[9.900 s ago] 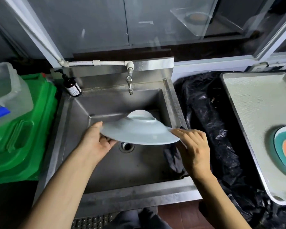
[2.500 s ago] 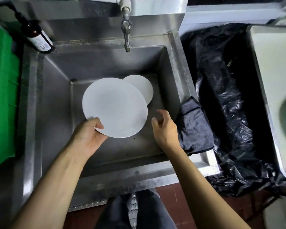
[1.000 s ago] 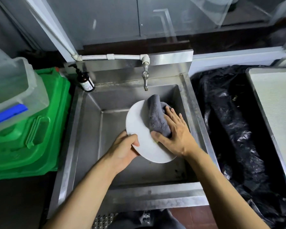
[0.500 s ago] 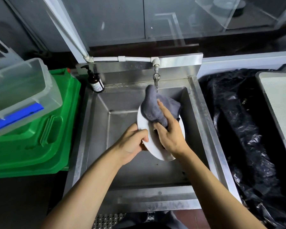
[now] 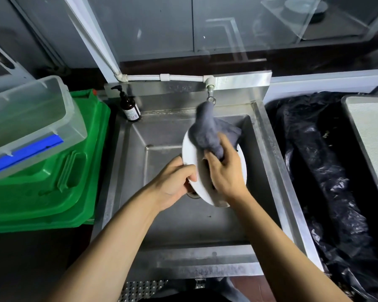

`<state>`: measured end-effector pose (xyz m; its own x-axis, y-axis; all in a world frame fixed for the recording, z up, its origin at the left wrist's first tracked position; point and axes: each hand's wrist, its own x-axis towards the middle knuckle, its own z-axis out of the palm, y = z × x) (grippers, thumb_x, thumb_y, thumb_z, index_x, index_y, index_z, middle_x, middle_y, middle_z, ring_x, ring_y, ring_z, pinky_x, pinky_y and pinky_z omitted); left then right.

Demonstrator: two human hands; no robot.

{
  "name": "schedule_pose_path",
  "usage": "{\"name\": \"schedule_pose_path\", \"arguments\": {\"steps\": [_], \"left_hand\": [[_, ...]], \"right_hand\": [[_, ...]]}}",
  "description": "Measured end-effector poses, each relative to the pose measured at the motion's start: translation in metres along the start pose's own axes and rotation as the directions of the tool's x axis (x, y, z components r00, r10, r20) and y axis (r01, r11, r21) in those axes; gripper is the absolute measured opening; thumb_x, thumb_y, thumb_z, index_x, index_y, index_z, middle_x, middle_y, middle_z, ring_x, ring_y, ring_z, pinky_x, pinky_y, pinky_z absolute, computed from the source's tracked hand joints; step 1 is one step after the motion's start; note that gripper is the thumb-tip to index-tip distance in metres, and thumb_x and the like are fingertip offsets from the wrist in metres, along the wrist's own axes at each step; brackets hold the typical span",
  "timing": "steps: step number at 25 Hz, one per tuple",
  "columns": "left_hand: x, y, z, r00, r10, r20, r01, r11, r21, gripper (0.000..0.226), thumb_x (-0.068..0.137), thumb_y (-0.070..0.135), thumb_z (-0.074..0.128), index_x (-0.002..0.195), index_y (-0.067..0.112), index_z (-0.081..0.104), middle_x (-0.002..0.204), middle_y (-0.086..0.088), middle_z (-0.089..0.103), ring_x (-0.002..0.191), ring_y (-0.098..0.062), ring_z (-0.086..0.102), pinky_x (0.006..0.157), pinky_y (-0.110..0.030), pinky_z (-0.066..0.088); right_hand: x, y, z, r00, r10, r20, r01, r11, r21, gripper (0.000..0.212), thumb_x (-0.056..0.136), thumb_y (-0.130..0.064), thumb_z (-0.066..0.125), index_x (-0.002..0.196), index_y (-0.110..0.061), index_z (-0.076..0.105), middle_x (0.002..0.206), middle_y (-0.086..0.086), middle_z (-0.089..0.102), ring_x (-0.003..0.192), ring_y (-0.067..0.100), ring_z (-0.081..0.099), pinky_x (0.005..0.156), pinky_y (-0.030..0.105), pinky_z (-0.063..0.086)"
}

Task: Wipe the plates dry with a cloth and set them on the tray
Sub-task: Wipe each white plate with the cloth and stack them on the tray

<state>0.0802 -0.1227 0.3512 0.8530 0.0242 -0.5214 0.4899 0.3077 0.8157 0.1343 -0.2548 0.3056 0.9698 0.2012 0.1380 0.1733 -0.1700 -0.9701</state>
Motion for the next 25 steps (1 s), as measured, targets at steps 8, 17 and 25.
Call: {"name": "schedule_pose_path", "arguments": {"steps": [8, 17, 25], "left_hand": [[-0.005, -0.001, 0.0, 1.0, -0.005, -0.019, 0.006, 1.0, 0.021, 0.041, 0.078, -0.016, 0.039, 0.073, 0.016, 0.063, 0.092, -0.016, 0.053, 0.091, -0.032, 0.048, 0.081, -0.054, 0.039], [-0.002, 0.009, -0.003, 0.999, 0.021, -0.028, -0.022, 0.998, -0.058, 0.045, 0.08, -0.02, 0.028, 0.11, 0.0, 0.055, 0.098, -0.023, 0.062, 0.086, -0.035, 0.064, 0.075, -0.058, 0.056], [0.007, 0.022, -0.013, 0.985, 0.068, -0.161, -0.086, 0.991, -0.107, 0.041, 0.076, -0.019, 0.029, 0.106, -0.01, 0.056, 0.101, -0.022, 0.051, 0.087, -0.036, 0.059, 0.068, -0.055, 0.057]], "right_hand": [[0.004, -0.012, -0.01, 0.978, 0.206, 0.031, -0.209, 0.963, 0.171, 0.023, 0.093, -0.014, 0.056, 0.074, -0.027, 0.057, 0.062, -0.014, 0.054, 0.059, 0.002, 0.047, 0.058, 0.015, 0.04], [-0.023, -0.036, -0.007, 0.882, 0.346, 0.319, -0.46, 0.778, 0.428, 0.01, 0.069, -0.026, 0.059, 0.061, -0.023, 0.065, 0.06, -0.004, 0.058, 0.055, 0.009, 0.056, 0.063, 0.028, 0.043], [-0.046, -0.016, -0.03, 0.892, 0.298, 0.339, -0.39, 0.888, 0.245, 0.018, 0.073, -0.024, 0.05, 0.059, -0.015, 0.044, 0.05, 0.003, 0.043, 0.042, 0.018, 0.031, 0.043, 0.023, 0.023]]}}
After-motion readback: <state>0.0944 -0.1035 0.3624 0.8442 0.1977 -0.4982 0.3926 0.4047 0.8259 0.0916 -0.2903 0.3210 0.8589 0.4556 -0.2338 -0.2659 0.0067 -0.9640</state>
